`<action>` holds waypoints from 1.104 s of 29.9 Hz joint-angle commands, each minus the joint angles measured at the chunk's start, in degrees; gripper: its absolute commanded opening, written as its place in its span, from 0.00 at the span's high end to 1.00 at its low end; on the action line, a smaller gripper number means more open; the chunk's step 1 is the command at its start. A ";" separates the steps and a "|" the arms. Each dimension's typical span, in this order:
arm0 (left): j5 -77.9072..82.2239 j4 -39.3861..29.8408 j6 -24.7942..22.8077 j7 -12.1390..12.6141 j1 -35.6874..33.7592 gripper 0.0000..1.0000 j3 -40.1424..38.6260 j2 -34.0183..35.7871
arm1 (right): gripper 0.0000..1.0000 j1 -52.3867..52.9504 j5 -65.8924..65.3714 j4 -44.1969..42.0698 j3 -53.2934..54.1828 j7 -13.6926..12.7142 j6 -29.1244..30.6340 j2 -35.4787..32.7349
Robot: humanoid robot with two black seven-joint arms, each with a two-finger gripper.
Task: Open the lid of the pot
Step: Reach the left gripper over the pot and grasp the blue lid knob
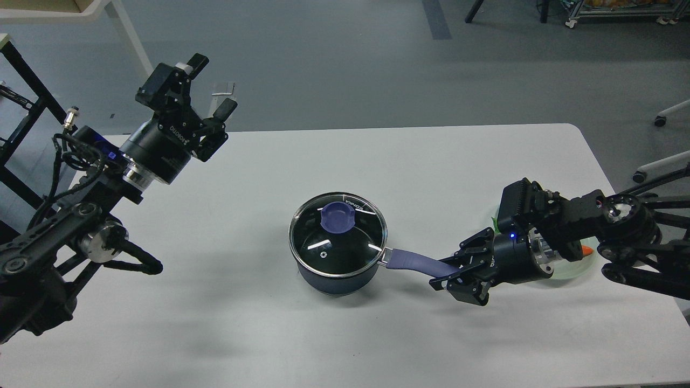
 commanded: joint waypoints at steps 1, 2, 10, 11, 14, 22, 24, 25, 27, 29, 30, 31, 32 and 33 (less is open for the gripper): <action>13.46 -2.71 -0.13 -0.05 -2.30 0.01 0.34 0.30 | 0.62 0.00 0.09 -0.97 0.09 -0.02 0.00 0.72; 17.94 -3.85 -0.05 -0.05 -2.83 0.01 1.04 0.30 | 0.62 0.00 0.09 -1.15 0.09 -0.02 0.00 0.98; 53.63 -10.10 8.71 -0.05 -9.06 0.01 11.83 0.47 | 0.64 0.00 0.09 -1.33 0.09 -0.02 0.00 1.07; 57.41 -10.01 12.14 -0.05 -10.03 0.01 14.55 0.47 | 0.64 0.00 0.09 -1.33 0.18 -0.02 0.00 1.07; 64.72 -9.14 21.37 -0.05 -13.28 0.01 23.34 0.65 | 0.64 0.00 0.09 -1.33 0.18 -0.02 0.00 1.07; 69.74 0.35 27.47 -0.05 -14.79 0.01 31.10 -0.23 | 0.64 0.00 0.09 -1.24 0.18 -0.02 0.00 0.98; 71.33 2.20 27.55 -0.05 -14.70 0.01 31.28 -0.75 | 0.64 0.00 0.18 -1.24 0.27 -0.02 0.00 0.98; 71.51 2.90 27.55 -0.05 -14.79 0.01 31.54 -1.54 | 0.64 0.00 0.18 -1.24 0.27 -0.02 0.00 0.98; 71.60 3.78 27.55 -0.05 -14.61 0.01 31.80 -2.51 | 0.64 0.00 0.18 -1.24 0.27 -0.02 0.00 0.98; 71.69 3.96 27.55 -0.05 -14.52 0.01 32.59 -2.69 | 0.64 0.00 0.18 -1.24 0.27 -0.02 0.00 0.98; 71.69 4.05 27.55 -0.05 -14.52 0.01 32.95 -2.69 | 0.64 0.00 0.18 -1.24 0.27 -0.02 0.00 0.98; 71.69 4.05 27.55 -0.05 -14.44 0.01 33.21 -2.78 | 0.64 0.00 0.18 -1.24 0.27 -0.02 0.00 0.98; 71.69 4.05 27.47 -0.05 -14.43 0.01 33.39 -2.78 | 0.64 0.00 0.18 -1.24 0.27 -0.02 0.00 1.07; 71.69 4.05 27.47 -0.05 -14.43 0.01 33.74 -2.78 | 0.64 0.00 0.18 -1.24 0.27 -0.02 0.00 0.98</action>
